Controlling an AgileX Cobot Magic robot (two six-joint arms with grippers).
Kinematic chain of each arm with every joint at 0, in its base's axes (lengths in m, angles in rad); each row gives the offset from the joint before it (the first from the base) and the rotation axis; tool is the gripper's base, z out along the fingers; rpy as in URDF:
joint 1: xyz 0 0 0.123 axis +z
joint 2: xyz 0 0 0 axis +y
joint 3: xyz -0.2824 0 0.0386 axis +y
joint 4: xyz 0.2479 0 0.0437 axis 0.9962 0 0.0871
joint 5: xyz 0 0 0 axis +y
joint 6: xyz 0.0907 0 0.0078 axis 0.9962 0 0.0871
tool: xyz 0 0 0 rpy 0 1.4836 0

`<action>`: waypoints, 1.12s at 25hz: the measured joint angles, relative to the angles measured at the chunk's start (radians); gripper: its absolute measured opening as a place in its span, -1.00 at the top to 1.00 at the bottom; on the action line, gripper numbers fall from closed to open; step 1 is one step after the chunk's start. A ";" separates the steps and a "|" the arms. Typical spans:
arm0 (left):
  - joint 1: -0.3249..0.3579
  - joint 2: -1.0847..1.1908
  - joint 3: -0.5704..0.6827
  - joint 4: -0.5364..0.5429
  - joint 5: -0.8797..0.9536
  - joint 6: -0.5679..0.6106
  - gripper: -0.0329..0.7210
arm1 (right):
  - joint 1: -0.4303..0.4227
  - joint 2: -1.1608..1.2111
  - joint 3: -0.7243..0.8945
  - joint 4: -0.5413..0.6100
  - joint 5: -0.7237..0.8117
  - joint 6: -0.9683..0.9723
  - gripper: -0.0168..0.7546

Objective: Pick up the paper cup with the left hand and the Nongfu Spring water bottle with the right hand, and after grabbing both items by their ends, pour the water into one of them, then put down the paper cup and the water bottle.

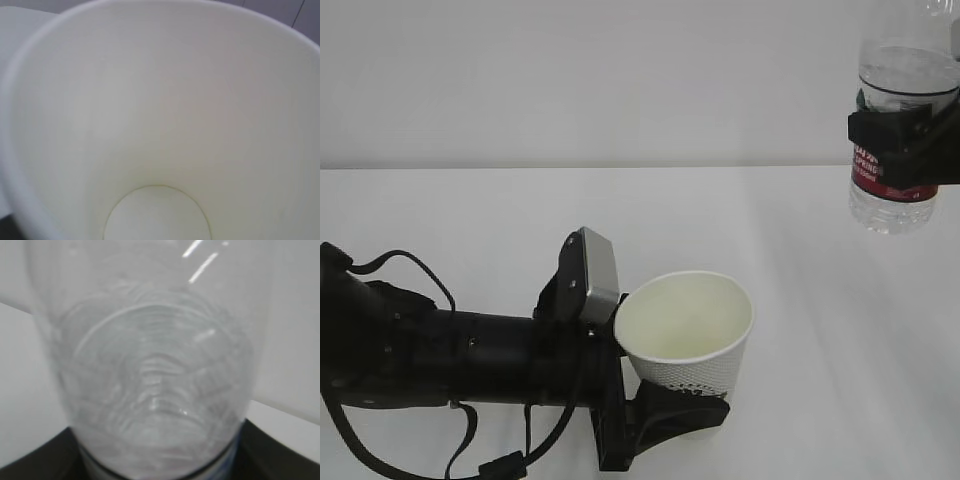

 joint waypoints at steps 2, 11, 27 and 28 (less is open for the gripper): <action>-0.004 0.000 -0.013 0.000 0.000 0.000 -0.60 | 0.000 -0.016 0.000 -0.006 0.000 0.002 -0.15; -0.004 0.000 -0.042 -0.026 0.029 0.000 -0.60 | -0.002 -0.081 0.002 -0.047 0.067 0.003 -0.15; -0.004 0.000 -0.042 -0.026 0.030 0.000 -0.59 | -0.002 -0.136 0.110 -0.076 0.083 0.064 -0.15; -0.004 0.000 -0.042 -0.026 0.030 0.000 -0.59 | -0.002 -0.141 0.123 -0.076 0.083 0.066 -0.15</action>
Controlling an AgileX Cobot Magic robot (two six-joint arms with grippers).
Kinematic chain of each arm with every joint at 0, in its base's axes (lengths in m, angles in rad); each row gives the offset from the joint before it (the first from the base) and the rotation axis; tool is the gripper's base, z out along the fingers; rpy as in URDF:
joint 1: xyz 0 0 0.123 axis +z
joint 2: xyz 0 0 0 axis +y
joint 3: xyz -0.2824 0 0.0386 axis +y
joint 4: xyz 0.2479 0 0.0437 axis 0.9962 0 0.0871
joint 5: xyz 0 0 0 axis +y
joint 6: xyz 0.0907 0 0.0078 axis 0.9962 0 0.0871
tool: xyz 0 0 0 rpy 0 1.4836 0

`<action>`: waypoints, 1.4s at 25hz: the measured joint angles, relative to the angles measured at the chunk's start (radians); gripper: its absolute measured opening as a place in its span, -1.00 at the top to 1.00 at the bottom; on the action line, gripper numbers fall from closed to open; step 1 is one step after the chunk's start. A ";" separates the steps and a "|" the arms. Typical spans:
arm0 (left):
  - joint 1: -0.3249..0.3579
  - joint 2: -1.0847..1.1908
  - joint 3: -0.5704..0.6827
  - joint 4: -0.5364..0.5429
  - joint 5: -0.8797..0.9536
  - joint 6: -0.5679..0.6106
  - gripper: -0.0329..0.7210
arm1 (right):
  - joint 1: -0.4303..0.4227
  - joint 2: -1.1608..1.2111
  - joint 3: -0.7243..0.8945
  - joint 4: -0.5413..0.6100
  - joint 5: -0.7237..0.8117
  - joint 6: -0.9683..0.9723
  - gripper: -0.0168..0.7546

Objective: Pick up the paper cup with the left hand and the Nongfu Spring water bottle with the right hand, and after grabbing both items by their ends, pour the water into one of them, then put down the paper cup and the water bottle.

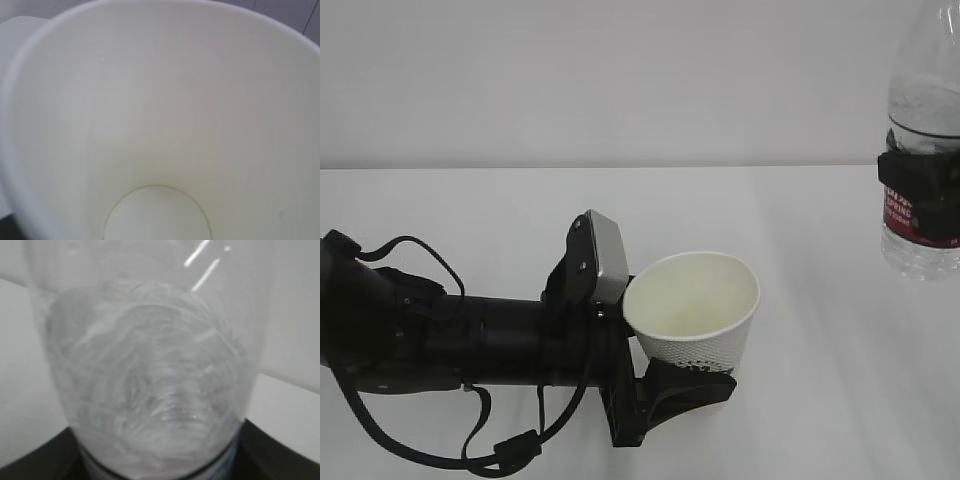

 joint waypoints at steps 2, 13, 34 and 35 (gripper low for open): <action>0.000 0.000 0.000 0.000 0.000 0.000 -0.59 | 0.000 -0.014 0.026 0.000 -0.002 0.000 -0.15; -0.060 0.000 -0.001 0.000 0.084 0.000 -0.59 | 0.000 -0.034 0.055 0.002 -0.025 0.007 -0.15; -0.068 0.000 -0.070 0.039 0.083 -0.075 -0.59 | 0.000 -0.034 0.056 0.000 -0.034 -0.104 -0.15; -0.068 0.000 -0.070 0.044 0.083 -0.075 -0.59 | 0.000 -0.034 0.056 0.000 -0.034 -0.108 -0.15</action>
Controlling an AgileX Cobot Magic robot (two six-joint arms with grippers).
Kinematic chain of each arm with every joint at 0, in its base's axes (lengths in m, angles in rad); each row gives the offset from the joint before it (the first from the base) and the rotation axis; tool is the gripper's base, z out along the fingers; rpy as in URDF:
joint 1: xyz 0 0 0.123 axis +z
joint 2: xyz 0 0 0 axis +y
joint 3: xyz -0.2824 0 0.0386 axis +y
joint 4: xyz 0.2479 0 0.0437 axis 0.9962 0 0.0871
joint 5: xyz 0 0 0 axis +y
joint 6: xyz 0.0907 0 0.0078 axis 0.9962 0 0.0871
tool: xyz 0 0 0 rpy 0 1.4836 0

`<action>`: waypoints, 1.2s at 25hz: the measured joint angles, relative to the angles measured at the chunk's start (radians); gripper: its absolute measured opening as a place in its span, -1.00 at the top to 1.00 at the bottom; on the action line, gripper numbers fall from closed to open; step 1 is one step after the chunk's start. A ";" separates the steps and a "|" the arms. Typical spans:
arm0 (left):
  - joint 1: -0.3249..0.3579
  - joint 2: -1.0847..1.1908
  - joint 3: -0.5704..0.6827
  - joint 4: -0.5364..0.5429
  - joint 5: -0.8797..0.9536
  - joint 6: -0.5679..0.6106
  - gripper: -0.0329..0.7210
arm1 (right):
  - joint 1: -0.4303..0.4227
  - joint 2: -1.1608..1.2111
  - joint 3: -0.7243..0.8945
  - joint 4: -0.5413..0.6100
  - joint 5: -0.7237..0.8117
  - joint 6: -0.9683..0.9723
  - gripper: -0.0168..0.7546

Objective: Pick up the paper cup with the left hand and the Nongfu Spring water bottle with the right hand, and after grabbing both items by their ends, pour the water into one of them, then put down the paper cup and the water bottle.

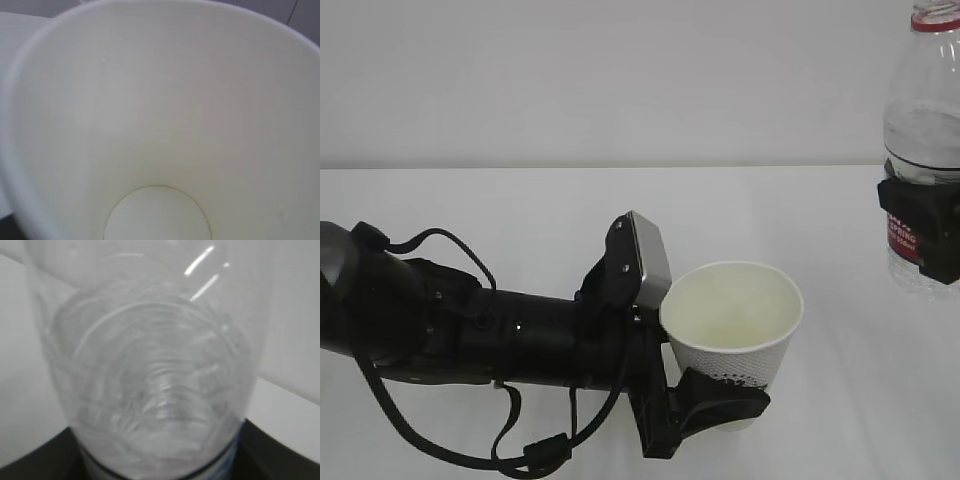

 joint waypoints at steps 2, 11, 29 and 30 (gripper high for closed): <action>0.000 0.000 0.000 0.015 0.000 0.000 -0.59 | 0.000 0.000 0.000 0.000 0.000 -0.006 -0.15; 0.000 0.000 0.000 0.041 0.000 0.000 -0.57 | 0.000 0.000 0.000 -0.002 0.000 -0.089 -0.15; 0.000 0.000 0.000 0.041 0.000 0.000 -0.56 | 0.000 0.000 0.000 -0.003 0.000 -0.153 -0.15; 0.000 0.000 0.000 0.041 0.000 0.000 -0.56 | 0.000 0.000 0.000 -0.003 0.000 -0.153 -0.15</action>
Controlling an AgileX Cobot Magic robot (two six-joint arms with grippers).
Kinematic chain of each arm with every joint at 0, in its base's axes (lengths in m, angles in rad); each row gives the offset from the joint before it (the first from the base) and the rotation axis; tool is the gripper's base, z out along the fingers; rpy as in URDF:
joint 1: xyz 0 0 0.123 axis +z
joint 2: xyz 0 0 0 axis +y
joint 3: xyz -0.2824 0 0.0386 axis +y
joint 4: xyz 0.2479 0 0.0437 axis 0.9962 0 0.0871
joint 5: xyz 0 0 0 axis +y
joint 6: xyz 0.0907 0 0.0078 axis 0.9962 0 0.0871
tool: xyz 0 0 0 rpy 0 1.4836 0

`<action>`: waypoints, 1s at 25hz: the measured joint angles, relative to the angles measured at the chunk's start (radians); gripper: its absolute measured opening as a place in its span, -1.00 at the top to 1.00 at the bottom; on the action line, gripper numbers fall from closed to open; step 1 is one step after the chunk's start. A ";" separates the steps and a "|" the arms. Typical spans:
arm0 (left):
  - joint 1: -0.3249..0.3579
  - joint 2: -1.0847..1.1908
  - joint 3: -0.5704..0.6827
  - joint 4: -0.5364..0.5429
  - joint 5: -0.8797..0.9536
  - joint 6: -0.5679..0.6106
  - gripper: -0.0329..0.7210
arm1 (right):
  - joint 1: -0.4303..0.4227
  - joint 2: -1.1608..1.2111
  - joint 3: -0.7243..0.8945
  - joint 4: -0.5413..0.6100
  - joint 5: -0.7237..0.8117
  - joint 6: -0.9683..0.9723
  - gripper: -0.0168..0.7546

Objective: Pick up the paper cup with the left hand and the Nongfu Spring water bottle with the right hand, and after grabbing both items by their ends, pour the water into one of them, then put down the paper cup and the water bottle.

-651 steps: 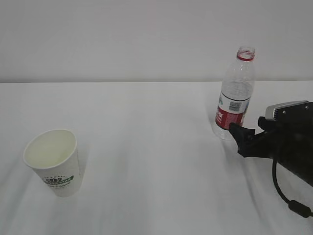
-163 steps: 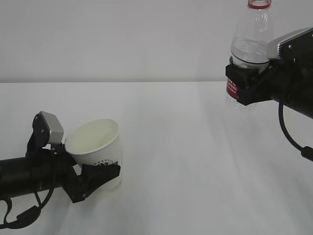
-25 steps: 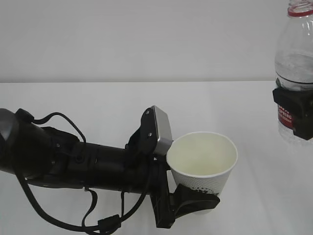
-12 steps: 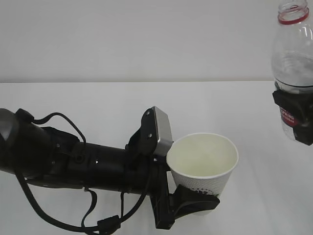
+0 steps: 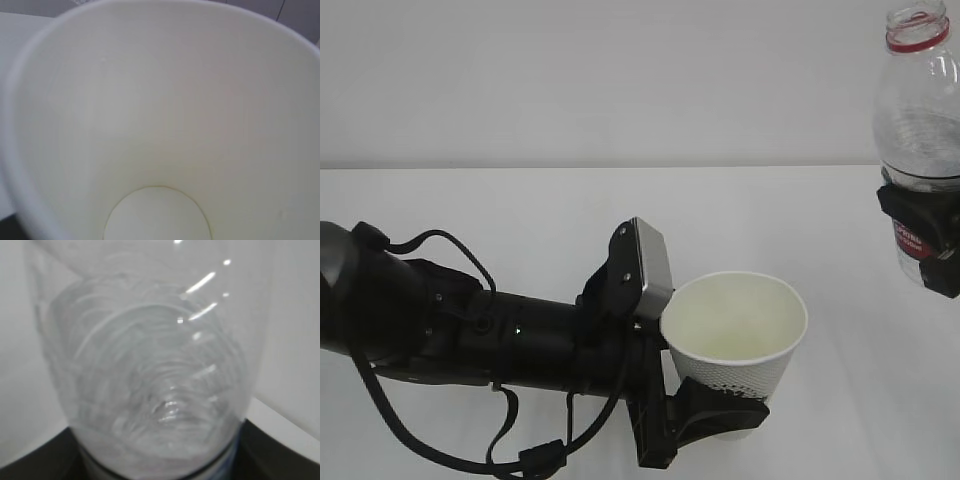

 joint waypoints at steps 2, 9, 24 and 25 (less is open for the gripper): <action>0.000 0.000 0.000 0.000 0.000 0.000 -0.55 | 0.000 0.000 0.000 0.000 0.000 0.000 -0.15; 0.000 0.000 0.000 0.000 0.000 0.000 -0.55 | 0.000 0.000 0.000 0.000 0.008 -0.001 -0.15; 0.000 0.000 0.000 0.000 0.002 0.000 -0.55 | 0.000 0.000 0.000 -0.047 0.008 -0.001 -0.15; 0.000 0.000 0.000 0.000 -0.002 0.000 -0.55 | 0.000 0.000 0.000 -0.065 0.008 -0.001 -0.15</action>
